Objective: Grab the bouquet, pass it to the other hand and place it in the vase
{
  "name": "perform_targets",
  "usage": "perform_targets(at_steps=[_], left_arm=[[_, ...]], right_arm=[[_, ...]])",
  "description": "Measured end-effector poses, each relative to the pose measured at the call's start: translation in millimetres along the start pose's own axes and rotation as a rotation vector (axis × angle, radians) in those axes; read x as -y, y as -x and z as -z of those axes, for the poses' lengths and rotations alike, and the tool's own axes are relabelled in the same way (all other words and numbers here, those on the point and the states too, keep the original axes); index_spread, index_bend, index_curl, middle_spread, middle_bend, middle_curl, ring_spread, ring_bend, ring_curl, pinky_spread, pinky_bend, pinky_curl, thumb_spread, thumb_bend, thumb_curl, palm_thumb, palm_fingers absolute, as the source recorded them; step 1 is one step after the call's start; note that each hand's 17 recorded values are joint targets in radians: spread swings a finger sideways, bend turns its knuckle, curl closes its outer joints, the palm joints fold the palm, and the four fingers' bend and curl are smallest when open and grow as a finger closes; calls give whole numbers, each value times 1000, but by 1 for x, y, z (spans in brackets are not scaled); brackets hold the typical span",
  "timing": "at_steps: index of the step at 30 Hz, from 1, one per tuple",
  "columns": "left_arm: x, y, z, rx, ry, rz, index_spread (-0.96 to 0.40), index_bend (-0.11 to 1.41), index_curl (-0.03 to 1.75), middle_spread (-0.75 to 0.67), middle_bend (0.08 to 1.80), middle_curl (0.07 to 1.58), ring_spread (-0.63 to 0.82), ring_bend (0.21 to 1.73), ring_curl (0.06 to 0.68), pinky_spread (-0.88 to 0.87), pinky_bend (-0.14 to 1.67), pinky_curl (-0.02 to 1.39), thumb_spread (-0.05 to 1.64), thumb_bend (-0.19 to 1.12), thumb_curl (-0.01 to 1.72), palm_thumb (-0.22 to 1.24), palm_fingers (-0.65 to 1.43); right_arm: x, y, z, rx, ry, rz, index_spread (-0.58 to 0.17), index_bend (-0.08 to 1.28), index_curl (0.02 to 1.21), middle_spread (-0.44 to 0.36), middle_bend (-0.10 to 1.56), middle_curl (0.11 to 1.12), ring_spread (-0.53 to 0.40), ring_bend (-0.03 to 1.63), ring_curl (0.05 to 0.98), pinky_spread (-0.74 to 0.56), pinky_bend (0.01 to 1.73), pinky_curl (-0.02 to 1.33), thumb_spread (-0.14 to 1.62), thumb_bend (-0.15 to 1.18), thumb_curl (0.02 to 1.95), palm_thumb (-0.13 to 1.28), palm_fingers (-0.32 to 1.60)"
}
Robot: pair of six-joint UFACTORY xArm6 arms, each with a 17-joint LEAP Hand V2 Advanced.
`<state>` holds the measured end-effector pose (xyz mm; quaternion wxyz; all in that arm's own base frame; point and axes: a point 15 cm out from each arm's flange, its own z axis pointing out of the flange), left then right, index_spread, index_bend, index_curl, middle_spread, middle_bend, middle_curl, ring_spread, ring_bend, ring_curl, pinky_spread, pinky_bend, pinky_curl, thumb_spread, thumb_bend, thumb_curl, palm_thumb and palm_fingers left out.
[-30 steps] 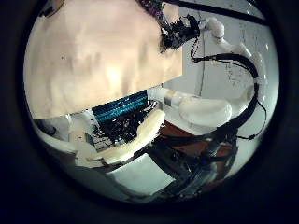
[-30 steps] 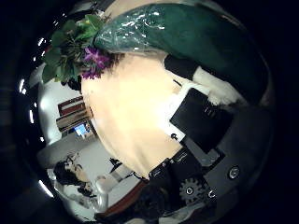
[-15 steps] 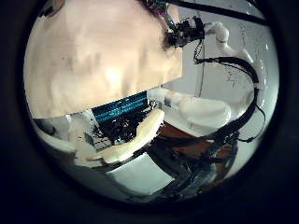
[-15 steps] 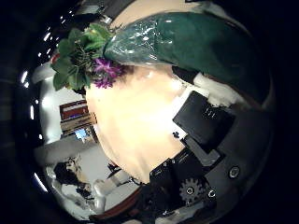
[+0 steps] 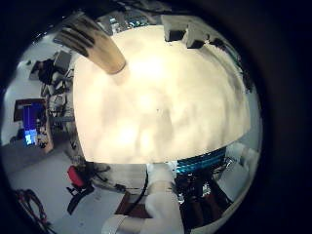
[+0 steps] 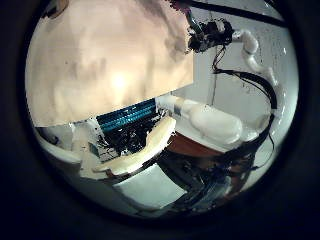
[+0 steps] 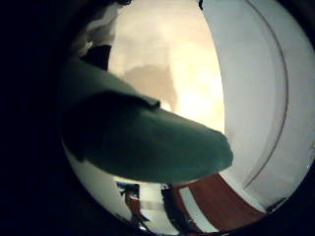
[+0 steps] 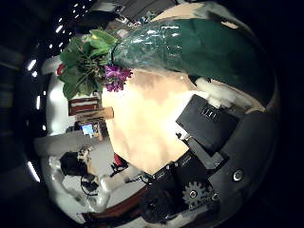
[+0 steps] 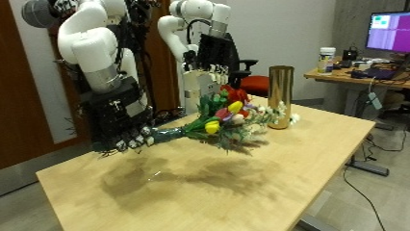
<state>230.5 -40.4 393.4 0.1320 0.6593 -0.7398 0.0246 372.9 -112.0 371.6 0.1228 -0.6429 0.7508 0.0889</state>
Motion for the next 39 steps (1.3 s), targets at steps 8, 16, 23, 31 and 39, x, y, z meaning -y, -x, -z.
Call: perform_targets(at_steps=[8, 16, 23, 31, 39], left_arm=[[9, 0, 10, -90, -45, 21, -35, 180, 378, 117, 190, 330, 329, 420, 183, 256, 226, 301, 943, -29, 311, 279, 332], [21, 2, 27, -227, -128, 53, -31, 179, 377, 97, 192, 340, 282, 423, 180, 208, 217, 295, 947, -29, 309, 268, 357], [28, -3, 41, -374, -205, 45, 11, 158, 350, 105, 198, 356, 284, 455, 179, 205, 238, 300, 920, -42, 302, 197, 336], [34, -4, 59, -590, -312, 22, 39, 156, 324, 123, 197, 364, 286, 507, 183, 194, 274, 306, 856, -41, 309, 130, 306], [29, -11, 76, -873, -359, -26, 55, 162, 313, 149, 202, 370, 284, 536, 179, 185, 309, 308, 787, -37, 325, 92, 278]], right_arm=[[-32, 48, 53, 94, -73, 95, -311, 956, 1085, -145, 1325, 803, -198, 1448, 658, -195, 1155, 1131, 608, 94, 1003, 1238, 1103], [-64, 97, 95, 219, -136, 203, -307, 961, 1086, -134, 1330, 794, -197, 1445, 657, -202, 1112, 1177, 540, 66, 1047, 1233, 1118], [-81, 127, 114, 340, -185, 294, -302, 967, 1079, -133, 1334, 788, -194, 1447, 652, -221, 1094, 1189, 472, 27, 1072, 1231, 1125], [-87, 143, 124, 513, -223, 405, -300, 980, 1066, -132, 1333, 784, -193, 1452, 649, -232, 1078, 1196, 380, -10, 1084, 1231, 1130], [-87, 151, 124, 670, -227, 496, -297, 996, 1060, -131, 1341, 784, -193, 1450, 648, -238, 1065, 1198, 313, -14, 1077, 1226, 1133]])
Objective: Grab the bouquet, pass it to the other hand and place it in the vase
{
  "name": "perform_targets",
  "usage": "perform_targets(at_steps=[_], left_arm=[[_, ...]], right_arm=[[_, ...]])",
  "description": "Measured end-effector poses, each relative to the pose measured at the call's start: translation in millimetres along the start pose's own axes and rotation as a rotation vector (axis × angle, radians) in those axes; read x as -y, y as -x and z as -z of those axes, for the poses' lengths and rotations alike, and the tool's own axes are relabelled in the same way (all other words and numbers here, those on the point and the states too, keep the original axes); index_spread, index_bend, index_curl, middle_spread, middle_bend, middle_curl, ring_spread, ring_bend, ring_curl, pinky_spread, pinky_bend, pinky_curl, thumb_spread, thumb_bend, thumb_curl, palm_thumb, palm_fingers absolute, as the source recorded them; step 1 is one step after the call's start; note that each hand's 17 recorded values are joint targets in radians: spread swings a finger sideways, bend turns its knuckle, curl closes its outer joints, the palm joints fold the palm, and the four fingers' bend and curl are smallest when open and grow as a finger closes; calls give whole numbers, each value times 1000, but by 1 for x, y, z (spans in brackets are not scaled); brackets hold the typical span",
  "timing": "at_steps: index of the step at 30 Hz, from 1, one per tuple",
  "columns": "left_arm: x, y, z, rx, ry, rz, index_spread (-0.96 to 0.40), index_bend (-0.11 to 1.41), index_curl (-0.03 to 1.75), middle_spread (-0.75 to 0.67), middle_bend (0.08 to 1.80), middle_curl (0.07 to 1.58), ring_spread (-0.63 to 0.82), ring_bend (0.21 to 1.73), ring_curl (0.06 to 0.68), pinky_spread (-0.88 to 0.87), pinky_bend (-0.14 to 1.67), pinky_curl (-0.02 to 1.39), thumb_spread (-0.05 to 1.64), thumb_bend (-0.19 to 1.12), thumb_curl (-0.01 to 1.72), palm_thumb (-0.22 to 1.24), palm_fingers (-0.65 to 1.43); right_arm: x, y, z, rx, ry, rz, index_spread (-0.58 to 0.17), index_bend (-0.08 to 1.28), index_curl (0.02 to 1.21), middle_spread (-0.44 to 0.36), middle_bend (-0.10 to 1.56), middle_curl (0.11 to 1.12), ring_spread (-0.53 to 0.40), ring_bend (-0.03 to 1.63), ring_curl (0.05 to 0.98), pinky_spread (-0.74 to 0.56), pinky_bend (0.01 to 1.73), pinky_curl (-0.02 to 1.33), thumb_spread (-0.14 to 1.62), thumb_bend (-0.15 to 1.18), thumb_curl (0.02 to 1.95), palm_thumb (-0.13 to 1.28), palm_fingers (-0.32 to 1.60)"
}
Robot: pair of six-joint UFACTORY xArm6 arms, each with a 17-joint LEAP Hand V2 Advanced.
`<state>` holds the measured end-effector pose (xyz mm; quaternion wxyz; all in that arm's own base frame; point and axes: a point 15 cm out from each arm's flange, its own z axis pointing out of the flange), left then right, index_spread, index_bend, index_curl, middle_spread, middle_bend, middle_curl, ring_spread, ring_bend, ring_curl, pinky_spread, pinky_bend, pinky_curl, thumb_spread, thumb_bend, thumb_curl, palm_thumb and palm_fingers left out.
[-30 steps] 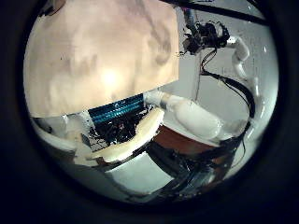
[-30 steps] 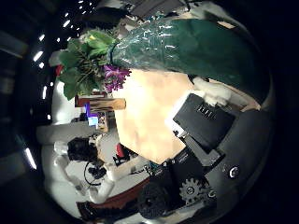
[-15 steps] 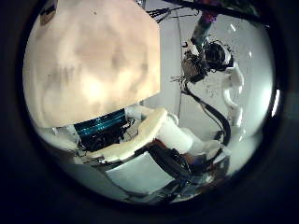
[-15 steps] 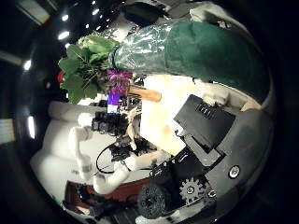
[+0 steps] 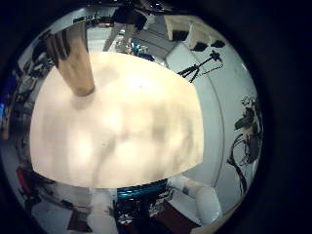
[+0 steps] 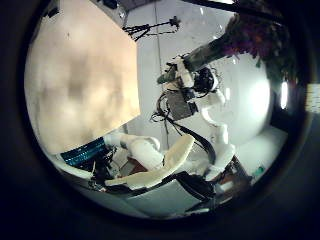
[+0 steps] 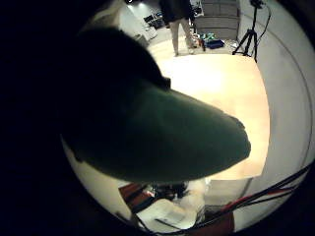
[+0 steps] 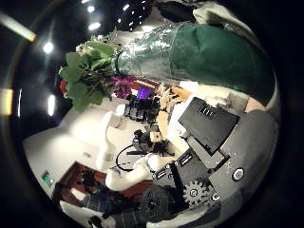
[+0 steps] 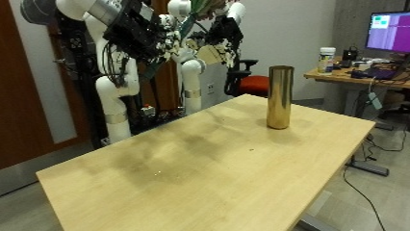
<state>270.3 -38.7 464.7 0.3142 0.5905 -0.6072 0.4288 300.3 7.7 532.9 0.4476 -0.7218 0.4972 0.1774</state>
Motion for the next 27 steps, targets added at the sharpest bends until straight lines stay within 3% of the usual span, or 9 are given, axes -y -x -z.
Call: perform_targets(at_steps=[3, 13, 27], left_arm=[[1, -1, 6, -81, -16, -2, 56, 162, 312, 150, 207, 373, 282, 539, 180, 194, 306, 304, 784, -37, 328, 92, 272], [2, -2, 6, -242, -64, -28, 55, 165, 316, 181, 194, 363, 304, 551, 178, 253, 304, 301, 763, -38, 335, 87, 231], [9, -1, 5, -374, -126, -16, 71, 156, 307, 182, 233, 364, 308, 562, 178, 271, 327, 300, 746, -37, 346, 109, 219]], right_arm=[[1, 0, -2, 32, -9, 9, -293, 1003, 1055, -131, 1340, 784, -193, 1449, 648, -239, 1063, 1199, 301, -15, 1074, 1224, 1134], [-30, -32, -51, 256, -11, -99, -283, 1010, 1039, -129, 1345, 778, -190, 1451, 645, -244, 1057, 1203, 263, -16, 1062, 1221, 1141], [-50, -51, -102, 323, 0, -86, -275, 1029, 1026, -130, 1357, 776, -191, 1464, 645, -252, 1050, 1229, 230, -12, 1052, 1228, 1134]])
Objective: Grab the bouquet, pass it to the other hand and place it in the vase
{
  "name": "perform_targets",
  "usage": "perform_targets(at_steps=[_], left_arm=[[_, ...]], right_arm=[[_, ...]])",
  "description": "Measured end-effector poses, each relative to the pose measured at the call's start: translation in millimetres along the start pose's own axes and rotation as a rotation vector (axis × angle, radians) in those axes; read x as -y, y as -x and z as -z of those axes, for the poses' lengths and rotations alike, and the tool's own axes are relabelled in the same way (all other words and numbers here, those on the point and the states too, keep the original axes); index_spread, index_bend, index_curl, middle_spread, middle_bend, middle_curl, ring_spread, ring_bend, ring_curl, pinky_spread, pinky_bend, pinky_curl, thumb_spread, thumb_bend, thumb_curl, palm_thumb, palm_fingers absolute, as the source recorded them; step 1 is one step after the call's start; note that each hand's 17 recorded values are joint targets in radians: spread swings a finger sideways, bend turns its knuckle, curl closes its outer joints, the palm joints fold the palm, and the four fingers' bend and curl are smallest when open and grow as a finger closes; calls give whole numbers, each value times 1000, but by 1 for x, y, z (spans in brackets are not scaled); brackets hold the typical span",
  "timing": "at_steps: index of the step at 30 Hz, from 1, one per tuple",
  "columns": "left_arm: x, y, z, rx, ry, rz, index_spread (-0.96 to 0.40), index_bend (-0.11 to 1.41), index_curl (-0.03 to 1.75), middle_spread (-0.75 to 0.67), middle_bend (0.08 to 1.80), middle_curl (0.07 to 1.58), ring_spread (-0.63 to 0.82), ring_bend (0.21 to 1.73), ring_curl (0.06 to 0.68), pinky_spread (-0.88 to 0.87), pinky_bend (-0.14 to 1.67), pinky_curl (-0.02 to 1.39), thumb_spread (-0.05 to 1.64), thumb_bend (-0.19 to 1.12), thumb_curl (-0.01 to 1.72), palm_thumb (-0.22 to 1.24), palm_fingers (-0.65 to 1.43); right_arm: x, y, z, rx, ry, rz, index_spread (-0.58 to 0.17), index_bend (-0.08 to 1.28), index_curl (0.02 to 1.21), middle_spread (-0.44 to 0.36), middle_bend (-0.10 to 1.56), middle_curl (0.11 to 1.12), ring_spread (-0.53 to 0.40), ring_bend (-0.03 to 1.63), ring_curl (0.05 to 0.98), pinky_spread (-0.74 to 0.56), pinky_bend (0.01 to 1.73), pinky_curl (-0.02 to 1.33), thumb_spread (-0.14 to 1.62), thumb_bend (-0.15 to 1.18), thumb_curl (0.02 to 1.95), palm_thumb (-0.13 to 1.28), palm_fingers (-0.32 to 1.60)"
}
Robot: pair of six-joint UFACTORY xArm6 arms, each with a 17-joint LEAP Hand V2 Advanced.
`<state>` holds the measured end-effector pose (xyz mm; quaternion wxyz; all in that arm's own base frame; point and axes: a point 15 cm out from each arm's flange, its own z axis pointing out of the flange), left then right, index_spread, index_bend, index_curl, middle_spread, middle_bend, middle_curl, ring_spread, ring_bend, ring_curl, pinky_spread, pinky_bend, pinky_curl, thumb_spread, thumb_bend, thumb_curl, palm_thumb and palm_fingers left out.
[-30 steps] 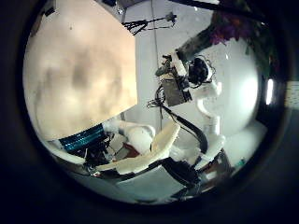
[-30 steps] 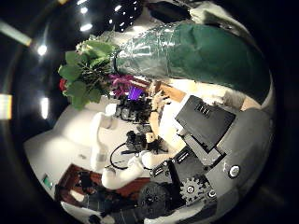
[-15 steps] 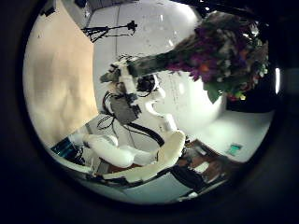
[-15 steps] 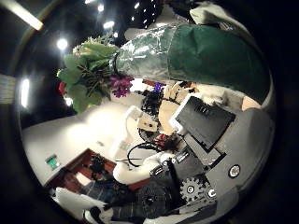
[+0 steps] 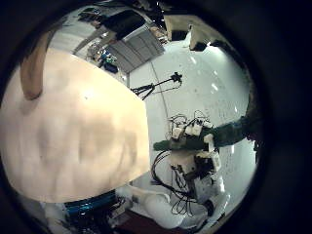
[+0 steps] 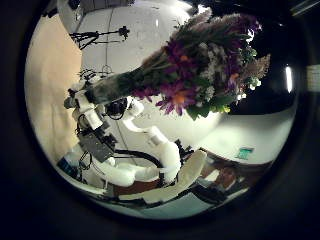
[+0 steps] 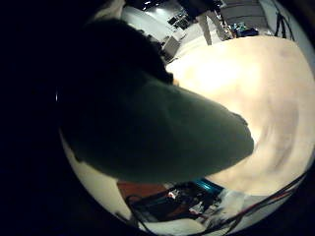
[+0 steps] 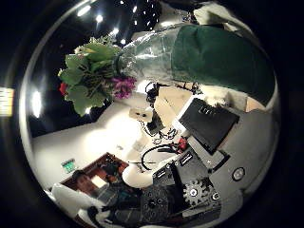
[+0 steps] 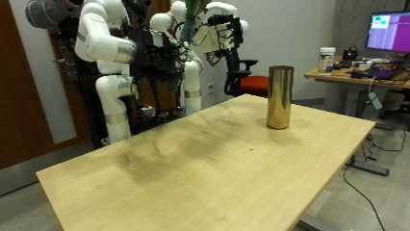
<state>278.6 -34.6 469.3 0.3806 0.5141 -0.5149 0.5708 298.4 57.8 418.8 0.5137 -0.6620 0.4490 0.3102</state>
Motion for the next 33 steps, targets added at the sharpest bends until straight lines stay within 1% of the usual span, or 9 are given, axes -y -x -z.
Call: perform_targets(at_steps=[2, 5, 9, 18, 21, 28, 33], left_arm=[[0, 1, 0, -7, -2, 14, 99, 155, 302, 156, 268, 374, 302, 546, 172, 288, 339, 300, 747, -37, 349, 124, 238], [1, 2, -1, -28, 0, 20, 117, 157, 299, 146, 274, 380, 299, 547, 172, 300, 346, 302, 747, -37, 350, 135, 238], [-1, 4, -6, -41, 24, 19, 146, 160, 296, 149, 272, 381, 308, 561, 176, 344, 354, 298, 744, -37, 352, 152, 229], [-7, 9, -13, -55, 71, 19, 183, 155, 294, 194, 246, 376, 353, 585, 179, 421, 371, 296, 740, -40, 354, 164, 196], [-5, 11, -13, -64, 80, 11, 185, 154, 292, 208, 244, 377, 360, 594, 181, 439, 373, 296, 739, -39, 354, 168, 187], [-2, 9, -11, -65, 71, 9, 195, 155, 285, 229, 238, 376, 366, 610, 183, 461, 393, 299, 743, -39, 353, 187, 169], [1, 5, -12, -58, 82, 14, 199, 158, 289, 202, 268, 388, 341, 621, 184, 458, 373, 291, 747, -36, 352, 205, 193]], right_arm=[[-2, -6, -5, -6, -3, 10, -274, 1030, 1025, -130, 1359, 776, -191, 1464, 645, -251, 1049, 1232, 228, -12, 1051, 1228, 1133], [0, -13, -12, -16, -15, 34, -273, 1032, 1023, -130, 1360, 777, -191, 1465, 645, -249, 1048, 1235, 227, -11, 1050, 1228, 1133], [4, -16, -27, 17, -23, 48, -272, 1038, 1022, -130, 1360, 777, -191, 1466, 644, -247, 1046, 1240, 224, -12, 1049, 1226, 1133], [11, -21, -34, 58, -25, 25, -271, 1042, 1021, -129, 1357, 772, -191, 1467, 644, -243, 1043, 1247, 217, -12, 1048, 1226, 1132], [12, -24, -38, 66, -15, 15, -271, 1042, 1020, -129, 1357, 771, -191, 1467, 643, -243, 1043, 1248, 216, -12, 1048, 1226, 1132], [11, -23, -51, 87, 28, 9, -270, 1043, 1019, -129, 1359, 769, -191, 1467, 643, -241, 1041, 1250, 215, -12, 1047, 1227, 1132], [11, -21, -58, 94, 46, 14, -270, 1043, 1019, -129, 1359, 768, -191, 1468, 643, -241, 1041, 1251, 215, -12, 1047, 1227, 1132]])
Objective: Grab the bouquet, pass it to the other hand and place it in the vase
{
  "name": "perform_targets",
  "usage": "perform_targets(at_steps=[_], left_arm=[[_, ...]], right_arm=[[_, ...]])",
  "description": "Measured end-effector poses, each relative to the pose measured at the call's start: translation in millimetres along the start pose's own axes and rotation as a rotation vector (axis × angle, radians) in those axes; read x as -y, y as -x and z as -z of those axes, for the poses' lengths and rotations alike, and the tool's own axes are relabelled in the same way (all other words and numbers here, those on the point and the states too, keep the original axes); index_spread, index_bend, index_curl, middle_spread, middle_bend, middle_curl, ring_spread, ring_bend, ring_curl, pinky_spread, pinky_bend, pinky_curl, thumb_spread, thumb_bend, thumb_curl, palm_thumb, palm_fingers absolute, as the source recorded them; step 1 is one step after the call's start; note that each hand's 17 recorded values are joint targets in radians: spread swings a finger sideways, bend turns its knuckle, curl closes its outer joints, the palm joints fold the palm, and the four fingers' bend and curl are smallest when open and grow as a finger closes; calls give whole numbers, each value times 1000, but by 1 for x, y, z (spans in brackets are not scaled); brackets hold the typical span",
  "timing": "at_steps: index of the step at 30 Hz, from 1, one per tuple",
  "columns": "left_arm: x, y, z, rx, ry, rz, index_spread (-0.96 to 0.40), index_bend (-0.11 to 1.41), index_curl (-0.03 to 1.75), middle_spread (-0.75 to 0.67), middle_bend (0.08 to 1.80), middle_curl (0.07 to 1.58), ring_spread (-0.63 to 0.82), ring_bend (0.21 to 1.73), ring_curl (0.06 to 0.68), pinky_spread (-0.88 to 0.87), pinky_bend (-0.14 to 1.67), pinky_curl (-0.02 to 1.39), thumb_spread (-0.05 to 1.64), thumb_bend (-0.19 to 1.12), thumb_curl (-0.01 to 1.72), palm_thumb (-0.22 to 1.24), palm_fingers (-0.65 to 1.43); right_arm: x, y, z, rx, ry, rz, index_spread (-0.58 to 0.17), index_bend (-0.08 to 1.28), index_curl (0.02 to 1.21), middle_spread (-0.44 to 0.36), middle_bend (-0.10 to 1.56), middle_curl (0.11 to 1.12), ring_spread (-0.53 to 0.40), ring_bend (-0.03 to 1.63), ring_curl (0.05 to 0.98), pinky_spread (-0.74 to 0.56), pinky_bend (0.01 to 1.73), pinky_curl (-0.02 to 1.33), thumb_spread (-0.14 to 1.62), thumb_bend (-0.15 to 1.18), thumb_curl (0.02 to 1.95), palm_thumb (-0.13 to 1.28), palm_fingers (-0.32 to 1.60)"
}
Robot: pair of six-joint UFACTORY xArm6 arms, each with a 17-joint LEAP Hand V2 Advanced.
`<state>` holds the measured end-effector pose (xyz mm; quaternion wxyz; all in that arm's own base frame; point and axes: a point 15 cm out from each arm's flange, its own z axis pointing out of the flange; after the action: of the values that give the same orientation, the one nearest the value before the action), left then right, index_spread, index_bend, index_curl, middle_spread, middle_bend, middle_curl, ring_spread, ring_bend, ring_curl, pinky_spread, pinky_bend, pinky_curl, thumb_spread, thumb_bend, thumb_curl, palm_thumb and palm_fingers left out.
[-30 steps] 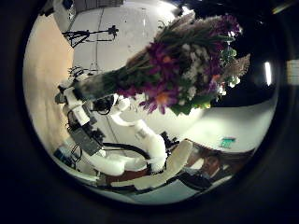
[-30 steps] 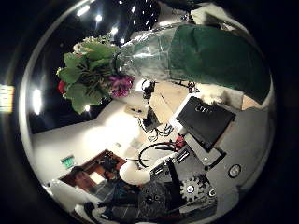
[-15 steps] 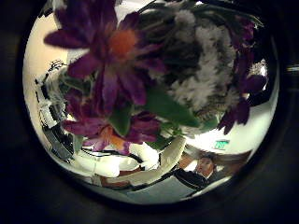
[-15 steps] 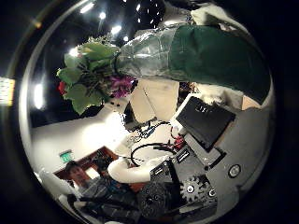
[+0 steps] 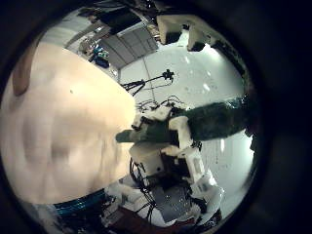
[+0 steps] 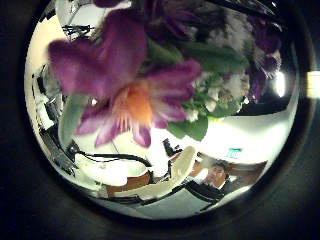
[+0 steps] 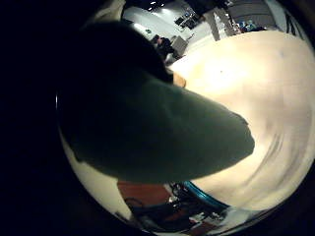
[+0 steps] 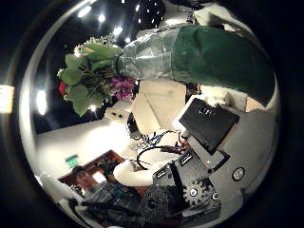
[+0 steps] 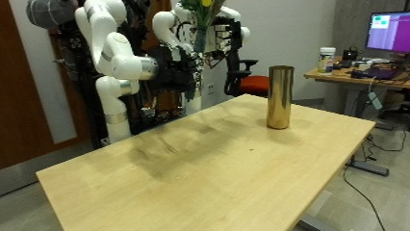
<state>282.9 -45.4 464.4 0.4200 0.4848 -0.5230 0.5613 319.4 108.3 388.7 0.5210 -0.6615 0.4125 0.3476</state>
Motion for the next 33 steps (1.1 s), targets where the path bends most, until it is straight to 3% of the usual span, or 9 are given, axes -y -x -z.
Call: perform_targets(at_steps=[13, 17, 19, 23, 25, 26, 29, 30, 33], left_arm=[[3, 8, -8, 87, 121, 64, 150, 182, 333, 60, 495, 508, 237, 639, 175, 406, 287, 274, 783, -34, 353, 315, 290], [5, 8, -7, 55, 97, 79, 98, 209, 387, -57, 661, 619, 63, 682, 183, 309, 224, 260, 797, -33, 351, 336, 383], [5, 7, -7, 43, 89, 88, 46, 223, 439, -157, 793, 717, -133, 789, 211, 166, 218, 253, 825, -23, 355, 397, 506], [6, 5, -7, 43, 86, 111, -26, 202, 502, -256, 847, 819, -330, 916, 263, -76, 369, 284, 854, -19, 359, 463, 618], [6, 4, -7, 37, 76, 118, -123, 175, 572, -354, 826, 889, -470, 1100, 341, -475, 687, 350, 876, -11, 375, 582, 838], [7, 4, -7, 33, 73, 119, -161, 168, 605, -387, 822, 922, -493, 1149, 373, -579, 795, 385, 884, -16, 378, 608, 878], [9, 3, -5, 8, 45, 132, -223, 165, 672, -437, 802, 967, -499, 1236, 419, -690, 934, 429, 886, -12, 393, 672, 956], [10, 3, -5, 3, 36, 132, -273, 173, 728, -470, 784, 993, -493, 1281, 441, -720, 1037, 460, 856, 0, 423, 754, 1073], [12, 2, -2, -7, 17, 123, -365, 212, 862, -512, 800, 1045, -473, 1318, 477, -716, 1120, 495, 752, -13, 481, 849, 1132]], right_arm=[[12, -2, -17, -19, 33, 12, -270, 1043, 1018, -129, 1364, 772, -191, 1468, 642, -240, 1040, 1253, 199, -13, 1040, 1225, 1132], [12, -8, -20, -42, 36, 8, -270, 1044, 1018, -129, 1364, 773, -191, 1468, 642, -240, 1040, 1253, 199, -13, 1039, 1225, 1132], [11, -9, -23, -51, 43, 11, -270, 1044, 1018, -129, 1363, 773, -191, 1468, 642, -239, 1040, 1253, 199, -13, 1038, 1225, 1132], [10, -12, -25, -65, 66, 10, -270, 1045, 1018, -133, 1364, 774, -192, 1466, 643, -239, 1041, 1253, 199, -13, 1038, 1225, 1130], [14, -14, -26, -78, 66, 15, -270, 1047, 1018, -136, 1366, 774, -191, 1460, 645, -239, 1043, 1253, 198, -13, 1038, 1225, 1126], [14, -14, -26, -85, 69, 18, -269, 1048, 1018, -137, 1367, 774, -194, 1458, 647, -239, 1044, 1253, 202, -17, 1036, 1218, 1124], [14, -17, -26, -98, 65, 18, -269, 1044, 1016, -138, 1359, 772, -196, 1453, 648, -242, 1050, 1253, 229, -16, 1032, 1218, 1122], [13, -19, -26, -103, 62, 15, -269, 1041, 1015, -138, 1353, 770, -195, 1442, 645, -242, 1058, 1246, 280, -25, 1025, 1195, 1126], [13, -21, -26, -110, 61, 14, -272, 1022, 1009, -141, 1328, 764, -193, 1416, 636, -250, 1065, 1214, 426, -34, 996, 1127, 1119]])
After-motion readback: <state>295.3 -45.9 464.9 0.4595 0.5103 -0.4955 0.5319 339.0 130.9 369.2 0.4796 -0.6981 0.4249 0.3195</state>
